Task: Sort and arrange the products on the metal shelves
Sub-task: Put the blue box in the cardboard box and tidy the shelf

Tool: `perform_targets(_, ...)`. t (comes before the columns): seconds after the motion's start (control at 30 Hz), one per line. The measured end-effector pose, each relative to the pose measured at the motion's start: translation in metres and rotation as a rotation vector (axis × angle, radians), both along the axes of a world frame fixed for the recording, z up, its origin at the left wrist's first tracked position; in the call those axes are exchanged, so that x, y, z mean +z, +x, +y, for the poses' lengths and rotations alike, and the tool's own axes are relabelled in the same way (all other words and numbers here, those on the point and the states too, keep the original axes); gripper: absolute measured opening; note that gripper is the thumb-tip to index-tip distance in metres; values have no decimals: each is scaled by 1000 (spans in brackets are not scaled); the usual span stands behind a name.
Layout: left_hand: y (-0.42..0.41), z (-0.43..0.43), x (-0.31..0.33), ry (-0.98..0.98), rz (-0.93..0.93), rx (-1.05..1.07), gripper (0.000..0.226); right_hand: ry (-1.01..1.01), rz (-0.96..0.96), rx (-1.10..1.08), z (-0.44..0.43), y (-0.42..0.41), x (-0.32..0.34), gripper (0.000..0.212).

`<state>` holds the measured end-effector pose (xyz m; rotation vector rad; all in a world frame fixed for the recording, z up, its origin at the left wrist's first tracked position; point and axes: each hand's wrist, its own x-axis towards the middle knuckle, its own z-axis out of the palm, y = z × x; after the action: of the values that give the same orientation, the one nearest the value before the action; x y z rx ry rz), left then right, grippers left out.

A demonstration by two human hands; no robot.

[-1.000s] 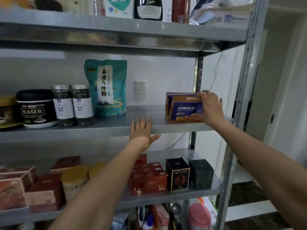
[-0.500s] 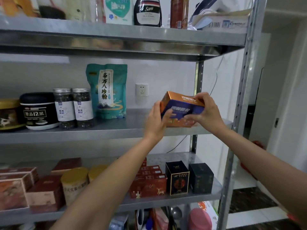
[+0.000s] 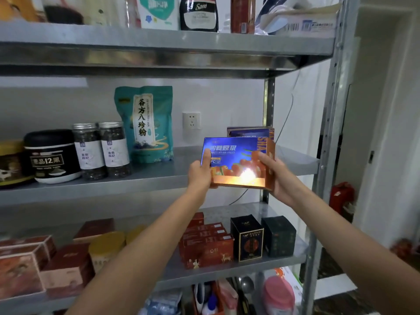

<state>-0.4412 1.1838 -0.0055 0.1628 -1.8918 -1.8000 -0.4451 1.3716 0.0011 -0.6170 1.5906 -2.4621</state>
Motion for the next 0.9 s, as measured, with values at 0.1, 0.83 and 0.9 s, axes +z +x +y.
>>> perform_targets(0.1,6,1,-2,78,-34,-59,49,-37,-40,67,-7,13,-2,60)
perform_targets(0.83,83,11,23,-167,214,-317,38,465,536,-378,-84,66,-11,107)
perform_targets(0.9,84,4,24,-124,196,-300,32,496,548,-302,-74,65,-14,106)
